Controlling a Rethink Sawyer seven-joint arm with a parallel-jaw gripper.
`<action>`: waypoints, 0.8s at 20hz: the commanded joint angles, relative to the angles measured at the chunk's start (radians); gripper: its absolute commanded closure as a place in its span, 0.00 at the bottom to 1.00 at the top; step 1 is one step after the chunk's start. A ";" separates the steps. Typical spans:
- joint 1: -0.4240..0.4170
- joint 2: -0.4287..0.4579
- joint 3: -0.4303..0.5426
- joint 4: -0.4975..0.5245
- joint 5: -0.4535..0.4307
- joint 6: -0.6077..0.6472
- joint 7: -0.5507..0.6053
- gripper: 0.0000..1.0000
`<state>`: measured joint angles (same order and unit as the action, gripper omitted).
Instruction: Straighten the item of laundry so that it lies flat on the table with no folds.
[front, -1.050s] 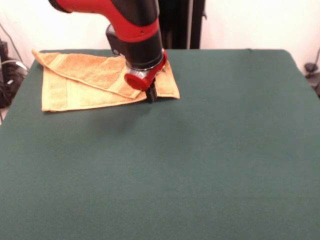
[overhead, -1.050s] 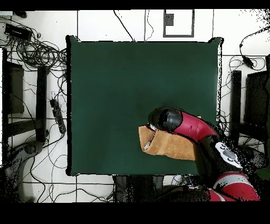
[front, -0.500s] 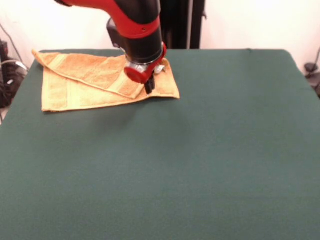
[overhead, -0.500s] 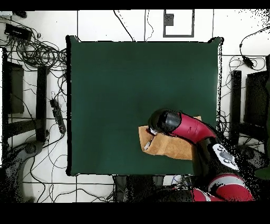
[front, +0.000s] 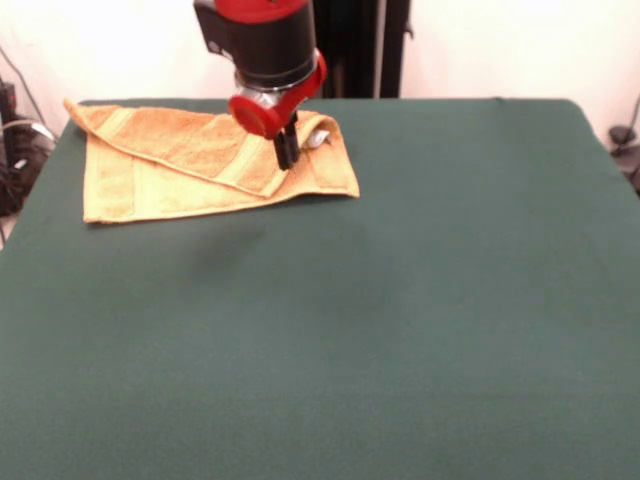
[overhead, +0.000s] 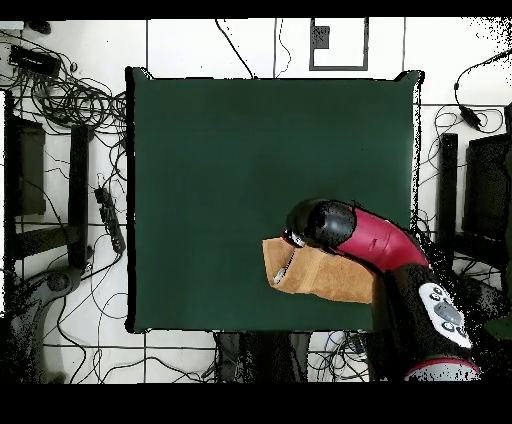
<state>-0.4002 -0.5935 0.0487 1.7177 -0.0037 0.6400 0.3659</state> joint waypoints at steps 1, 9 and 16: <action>0.030 0.058 0.061 0.042 0.074 -0.041 0.334 1.00; 0.030 0.091 0.054 0.078 0.076 -0.095 0.330 1.00; 0.055 0.122 0.013 0.081 0.047 -0.120 0.342 1.00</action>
<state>-0.3948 -0.5598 0.0441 1.7186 0.0227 0.5722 0.3659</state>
